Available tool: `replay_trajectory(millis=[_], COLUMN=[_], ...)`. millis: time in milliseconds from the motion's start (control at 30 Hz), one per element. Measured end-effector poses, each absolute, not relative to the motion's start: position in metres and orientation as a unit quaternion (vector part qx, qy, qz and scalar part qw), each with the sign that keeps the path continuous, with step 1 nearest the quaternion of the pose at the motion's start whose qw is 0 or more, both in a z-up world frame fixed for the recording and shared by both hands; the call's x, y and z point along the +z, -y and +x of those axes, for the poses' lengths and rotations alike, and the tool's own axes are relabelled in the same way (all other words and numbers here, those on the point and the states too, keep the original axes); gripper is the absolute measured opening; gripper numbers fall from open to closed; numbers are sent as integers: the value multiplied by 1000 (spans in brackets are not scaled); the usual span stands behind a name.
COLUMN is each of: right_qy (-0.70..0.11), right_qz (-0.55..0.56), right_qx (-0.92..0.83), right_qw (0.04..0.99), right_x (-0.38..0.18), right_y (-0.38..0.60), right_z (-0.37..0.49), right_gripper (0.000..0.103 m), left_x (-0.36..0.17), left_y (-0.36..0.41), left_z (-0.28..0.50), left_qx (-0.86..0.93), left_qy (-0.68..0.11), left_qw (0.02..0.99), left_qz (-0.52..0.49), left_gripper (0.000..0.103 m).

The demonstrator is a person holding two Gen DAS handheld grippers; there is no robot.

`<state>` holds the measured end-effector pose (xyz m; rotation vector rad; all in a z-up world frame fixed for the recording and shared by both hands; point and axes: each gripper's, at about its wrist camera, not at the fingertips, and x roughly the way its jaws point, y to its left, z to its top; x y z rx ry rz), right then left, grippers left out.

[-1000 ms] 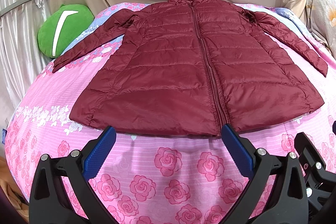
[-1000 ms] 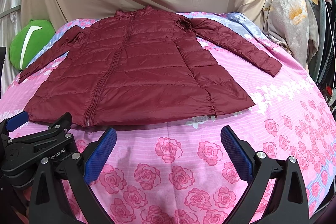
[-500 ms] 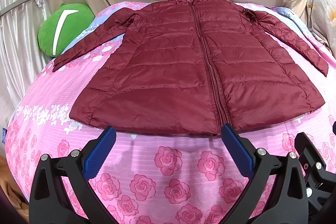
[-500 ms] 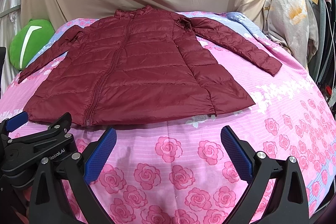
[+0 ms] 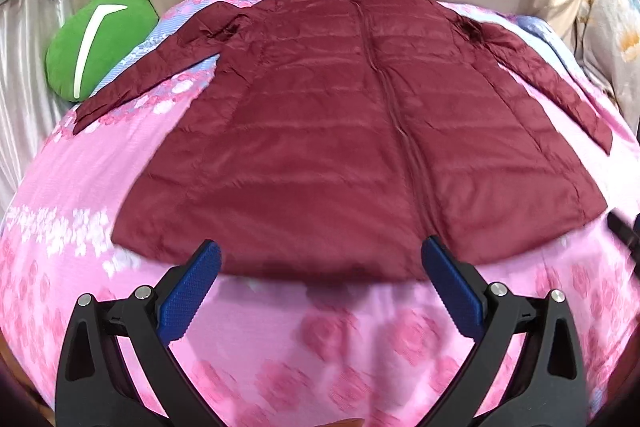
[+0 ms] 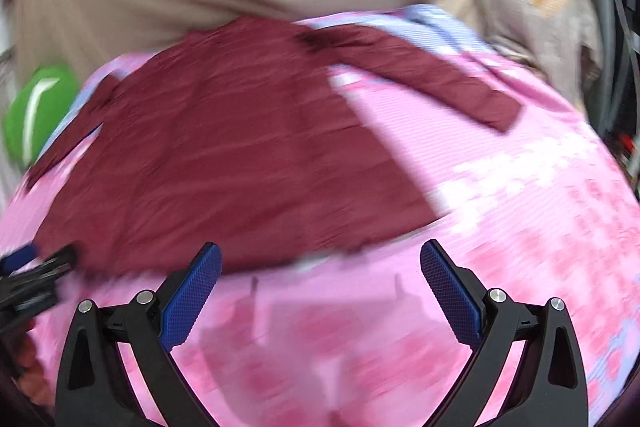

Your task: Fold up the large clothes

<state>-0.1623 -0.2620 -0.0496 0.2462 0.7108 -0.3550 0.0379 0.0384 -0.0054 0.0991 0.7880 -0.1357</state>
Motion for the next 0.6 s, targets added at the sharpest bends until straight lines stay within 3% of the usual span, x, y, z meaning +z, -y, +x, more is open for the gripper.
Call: replay_trajectory(millis=[300, 467, 533, 567, 600], right_qy=[-358, -368, -364, -369, -373], right_qz=[281, 335, 317, 313, 307], right_qx=[-294, -314, -327, -325, -327], right_qw=[841, 808, 813, 813, 812], right_x=[-71, -95, -94, -95, -93], right_y=[496, 559, 568, 570, 573], right_z=[-115, -78, -60, -51, -39], right_gripper=[96, 90, 79, 65, 44], left_x=[21, 27, 29, 30, 30], left_y=[-83, -89, -88, -88, -88], left_z=[111, 146, 157, 164, 170], left_qx=[-40, -43, -47, -52, -54], left_qy=[-363, -353, -347, -343, -341], left_qw=[931, 935, 937, 938, 938], left_qz=[23, 11, 8, 4, -1], left_gripper=[98, 98, 98, 98, 98])
